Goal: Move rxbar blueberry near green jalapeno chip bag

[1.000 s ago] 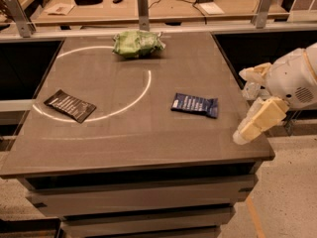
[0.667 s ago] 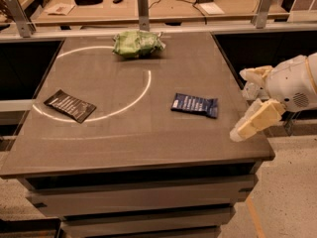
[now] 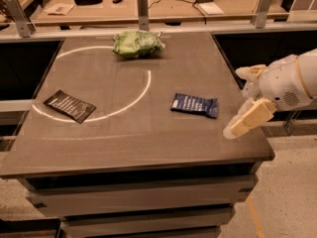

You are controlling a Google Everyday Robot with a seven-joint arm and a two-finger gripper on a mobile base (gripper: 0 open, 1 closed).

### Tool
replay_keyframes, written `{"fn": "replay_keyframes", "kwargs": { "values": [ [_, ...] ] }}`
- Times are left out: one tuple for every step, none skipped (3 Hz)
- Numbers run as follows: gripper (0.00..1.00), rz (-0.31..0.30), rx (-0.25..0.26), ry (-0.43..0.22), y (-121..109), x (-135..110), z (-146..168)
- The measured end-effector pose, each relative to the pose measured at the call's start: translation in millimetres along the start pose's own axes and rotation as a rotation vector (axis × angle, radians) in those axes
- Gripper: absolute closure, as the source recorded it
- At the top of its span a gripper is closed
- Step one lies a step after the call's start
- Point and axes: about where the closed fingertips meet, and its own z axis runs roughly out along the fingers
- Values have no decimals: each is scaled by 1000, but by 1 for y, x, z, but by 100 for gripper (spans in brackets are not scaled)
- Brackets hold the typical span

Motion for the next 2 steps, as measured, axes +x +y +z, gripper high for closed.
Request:
{"fn": "replay_keyframes", "kwargs": {
  "values": [
    [0, -19, 37, 4, -14, -1, 13],
    [0, -44, 47, 8, -28, 1, 29]
  ]
}}
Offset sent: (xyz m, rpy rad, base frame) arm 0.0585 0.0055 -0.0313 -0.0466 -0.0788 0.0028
